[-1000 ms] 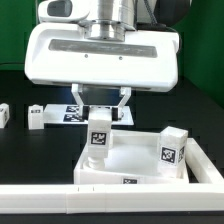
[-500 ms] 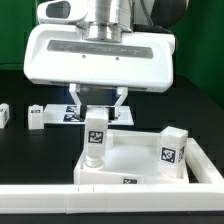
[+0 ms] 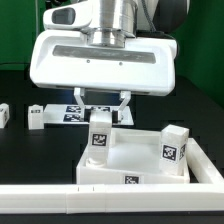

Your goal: Assemble square table

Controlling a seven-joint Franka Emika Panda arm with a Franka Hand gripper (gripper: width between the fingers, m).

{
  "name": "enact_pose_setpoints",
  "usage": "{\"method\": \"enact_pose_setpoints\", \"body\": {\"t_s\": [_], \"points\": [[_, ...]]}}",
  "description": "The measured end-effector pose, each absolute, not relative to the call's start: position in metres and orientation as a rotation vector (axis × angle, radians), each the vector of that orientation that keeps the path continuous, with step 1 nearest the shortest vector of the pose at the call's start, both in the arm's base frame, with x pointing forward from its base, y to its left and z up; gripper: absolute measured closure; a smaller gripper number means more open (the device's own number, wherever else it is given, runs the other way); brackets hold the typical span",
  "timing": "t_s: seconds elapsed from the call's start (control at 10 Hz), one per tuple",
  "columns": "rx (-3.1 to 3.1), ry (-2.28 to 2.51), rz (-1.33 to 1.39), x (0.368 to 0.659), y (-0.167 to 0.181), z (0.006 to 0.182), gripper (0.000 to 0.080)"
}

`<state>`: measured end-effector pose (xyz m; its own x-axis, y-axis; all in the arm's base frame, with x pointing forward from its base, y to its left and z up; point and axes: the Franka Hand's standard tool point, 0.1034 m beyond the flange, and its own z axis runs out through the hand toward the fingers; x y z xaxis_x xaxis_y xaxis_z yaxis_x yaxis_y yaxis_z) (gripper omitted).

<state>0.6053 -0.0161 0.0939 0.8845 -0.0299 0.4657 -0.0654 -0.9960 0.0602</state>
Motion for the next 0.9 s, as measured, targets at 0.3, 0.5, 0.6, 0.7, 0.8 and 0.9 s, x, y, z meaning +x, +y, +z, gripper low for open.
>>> {"method": "enact_pose_setpoints", "body": {"t_s": [0.3, 0.5, 0.6, 0.7, 0.8, 0.9], "points": [[2.923, -0.058, 0.852, 0.6085, -0.0152, 0.0928, 0.0512], [2.923, -0.055, 0.85, 0.609, -0.0152, 0.0927, 0.0455], [2.923, -0.054, 0.849, 0.6089, -0.0152, 0.0925, 0.0319], [2.923, -0.054, 0.849, 0.6089, -0.0153, 0.0924, 0.0319], [2.923, -0.053, 0.849, 0.6089, -0.0154, 0.0925, 0.0189], [2.932, -0.043, 0.819, 0.6104, -0.021, 0.0952, 0.0162]]}}
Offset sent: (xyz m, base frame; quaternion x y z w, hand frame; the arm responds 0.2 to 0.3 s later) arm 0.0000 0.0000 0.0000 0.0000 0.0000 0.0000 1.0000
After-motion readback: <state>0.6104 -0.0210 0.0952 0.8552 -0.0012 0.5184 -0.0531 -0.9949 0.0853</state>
